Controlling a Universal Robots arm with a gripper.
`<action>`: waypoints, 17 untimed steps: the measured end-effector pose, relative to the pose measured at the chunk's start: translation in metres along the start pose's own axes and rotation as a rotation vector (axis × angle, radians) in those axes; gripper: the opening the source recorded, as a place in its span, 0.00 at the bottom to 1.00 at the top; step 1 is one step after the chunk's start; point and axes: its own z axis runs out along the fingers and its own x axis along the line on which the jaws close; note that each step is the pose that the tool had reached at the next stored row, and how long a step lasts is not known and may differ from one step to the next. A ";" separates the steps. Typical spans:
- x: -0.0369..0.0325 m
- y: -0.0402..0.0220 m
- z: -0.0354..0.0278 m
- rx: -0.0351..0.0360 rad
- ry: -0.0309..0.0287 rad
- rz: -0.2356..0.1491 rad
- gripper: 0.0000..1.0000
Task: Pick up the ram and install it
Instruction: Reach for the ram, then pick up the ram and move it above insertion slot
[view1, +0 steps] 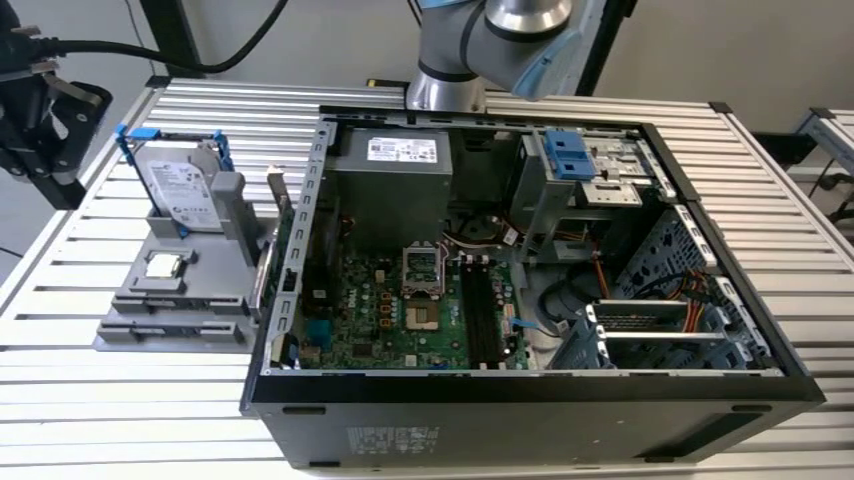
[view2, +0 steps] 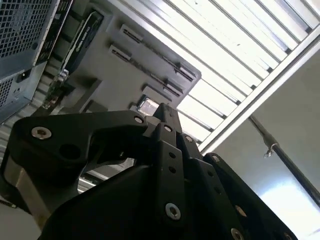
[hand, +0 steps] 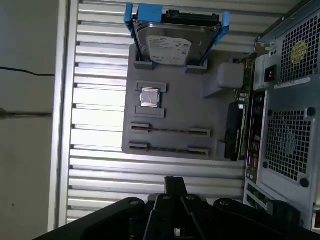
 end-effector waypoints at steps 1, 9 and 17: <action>0.0000 0.0000 0.0000 0.0001 0.0006 -0.018 0.00; 0.0000 0.0000 -0.0002 0.0001 0.0056 -0.161 0.00; 0.0000 0.0000 -0.0004 0.0000 0.0100 -0.292 0.00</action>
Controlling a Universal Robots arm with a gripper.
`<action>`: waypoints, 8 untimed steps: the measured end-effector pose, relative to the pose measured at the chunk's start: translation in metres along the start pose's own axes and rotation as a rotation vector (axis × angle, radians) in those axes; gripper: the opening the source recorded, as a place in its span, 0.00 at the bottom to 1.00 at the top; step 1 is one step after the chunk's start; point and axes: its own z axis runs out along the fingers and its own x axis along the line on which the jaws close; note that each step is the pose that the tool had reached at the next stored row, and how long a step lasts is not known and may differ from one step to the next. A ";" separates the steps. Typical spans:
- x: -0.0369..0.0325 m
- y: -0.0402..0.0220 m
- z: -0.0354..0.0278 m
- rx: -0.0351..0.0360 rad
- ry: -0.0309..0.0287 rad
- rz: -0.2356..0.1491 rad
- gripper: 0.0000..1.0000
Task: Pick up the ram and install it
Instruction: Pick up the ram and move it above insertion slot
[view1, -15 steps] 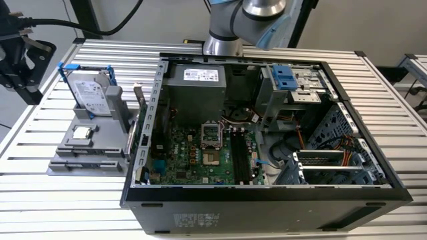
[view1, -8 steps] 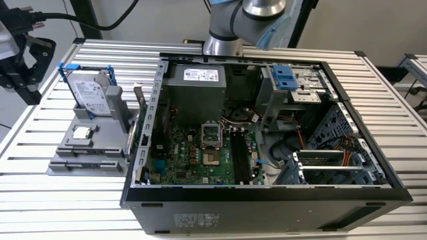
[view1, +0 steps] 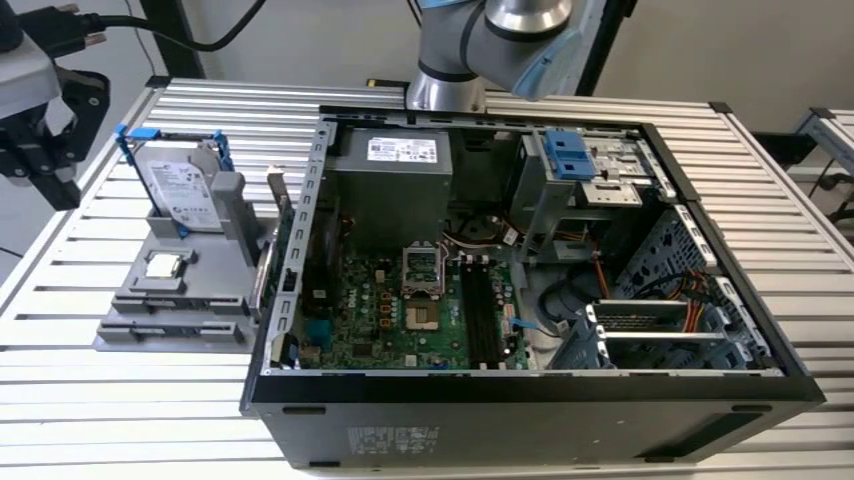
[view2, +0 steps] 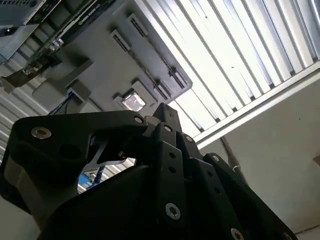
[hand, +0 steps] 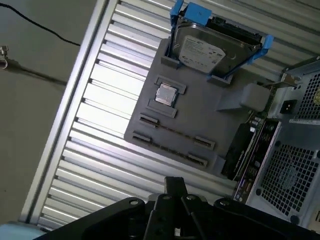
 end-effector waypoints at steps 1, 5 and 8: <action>0.0000 0.0000 -0.0001 -0.0001 0.0006 -0.016 0.00; 0.0000 0.0000 -0.0002 -0.0003 0.0027 -0.082 0.00; 0.0000 0.0000 -0.0002 -0.0006 0.0043 -0.131 0.00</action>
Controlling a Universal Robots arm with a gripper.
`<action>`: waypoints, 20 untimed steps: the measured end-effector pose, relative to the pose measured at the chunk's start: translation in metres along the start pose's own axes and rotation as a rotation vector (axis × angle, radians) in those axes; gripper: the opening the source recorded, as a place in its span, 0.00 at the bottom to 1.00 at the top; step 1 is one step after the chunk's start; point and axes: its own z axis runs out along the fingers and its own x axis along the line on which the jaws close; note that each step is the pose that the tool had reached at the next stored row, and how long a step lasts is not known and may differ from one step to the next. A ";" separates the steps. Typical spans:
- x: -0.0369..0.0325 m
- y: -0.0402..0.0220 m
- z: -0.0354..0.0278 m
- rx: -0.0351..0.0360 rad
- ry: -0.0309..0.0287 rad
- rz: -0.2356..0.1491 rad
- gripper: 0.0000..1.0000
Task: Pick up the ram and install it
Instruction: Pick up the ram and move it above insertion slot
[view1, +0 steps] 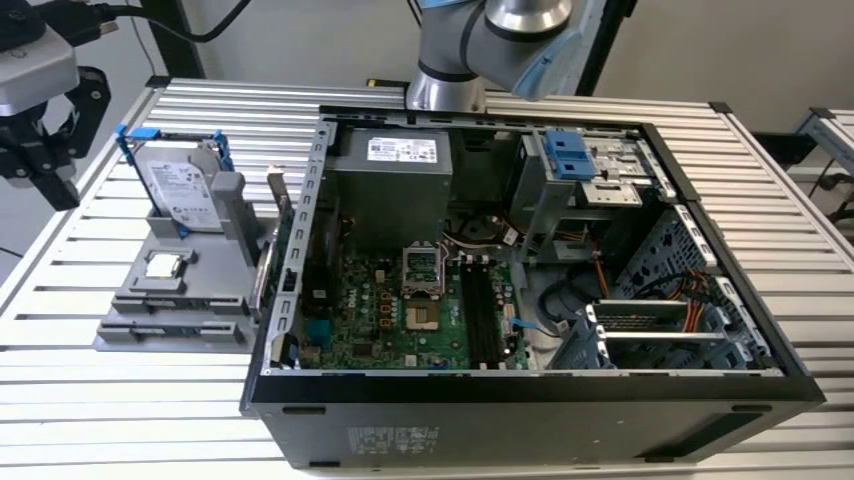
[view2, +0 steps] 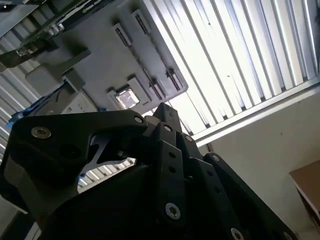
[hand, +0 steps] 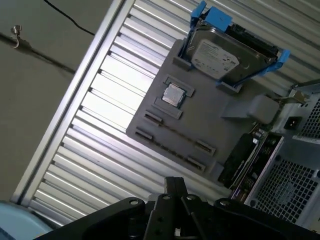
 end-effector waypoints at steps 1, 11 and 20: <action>0.0000 0.0000 -0.0001 -0.0001 0.0006 -0.016 0.00; 0.0000 0.0000 -0.0005 0.0000 0.0064 -0.178 0.00; 0.0000 0.0000 -0.0013 0.0018 0.0125 -0.315 0.00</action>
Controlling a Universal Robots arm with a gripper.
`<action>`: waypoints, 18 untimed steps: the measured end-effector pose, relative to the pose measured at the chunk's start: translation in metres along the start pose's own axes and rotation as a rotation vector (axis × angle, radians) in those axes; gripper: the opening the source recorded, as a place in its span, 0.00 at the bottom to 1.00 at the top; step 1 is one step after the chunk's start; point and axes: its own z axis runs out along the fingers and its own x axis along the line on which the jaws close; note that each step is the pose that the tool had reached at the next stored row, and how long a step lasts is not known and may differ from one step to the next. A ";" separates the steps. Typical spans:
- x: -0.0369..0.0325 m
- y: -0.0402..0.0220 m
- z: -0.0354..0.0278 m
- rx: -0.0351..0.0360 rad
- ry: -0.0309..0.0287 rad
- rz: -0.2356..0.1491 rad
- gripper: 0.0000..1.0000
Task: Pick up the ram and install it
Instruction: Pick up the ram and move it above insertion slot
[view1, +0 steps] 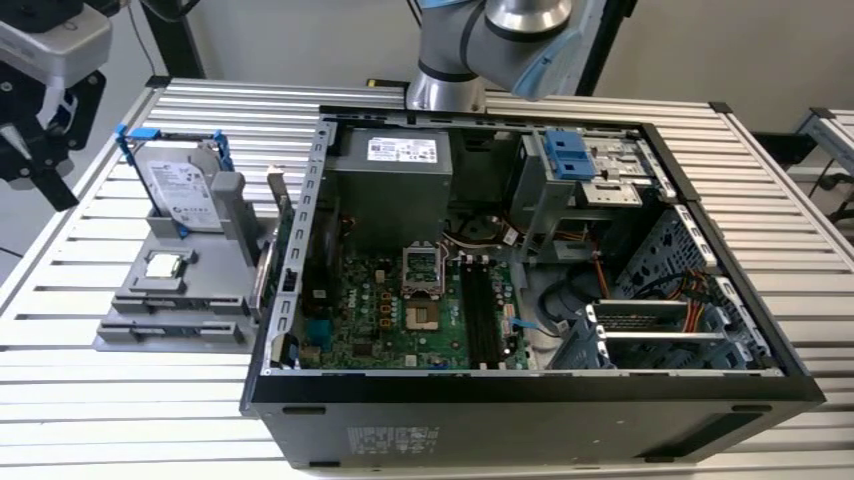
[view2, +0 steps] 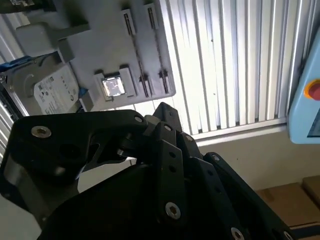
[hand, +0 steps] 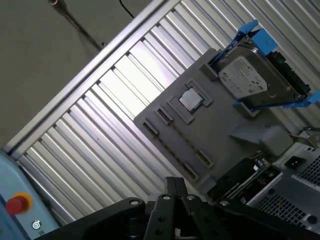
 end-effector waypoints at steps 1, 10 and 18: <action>0.0000 0.0000 -0.0001 0.0002 0.0007 -0.016 0.00; 0.0000 0.0000 -0.0009 0.0022 0.0070 -0.148 0.00; -0.0015 0.0014 -0.0009 0.0021 0.0102 -0.257 0.00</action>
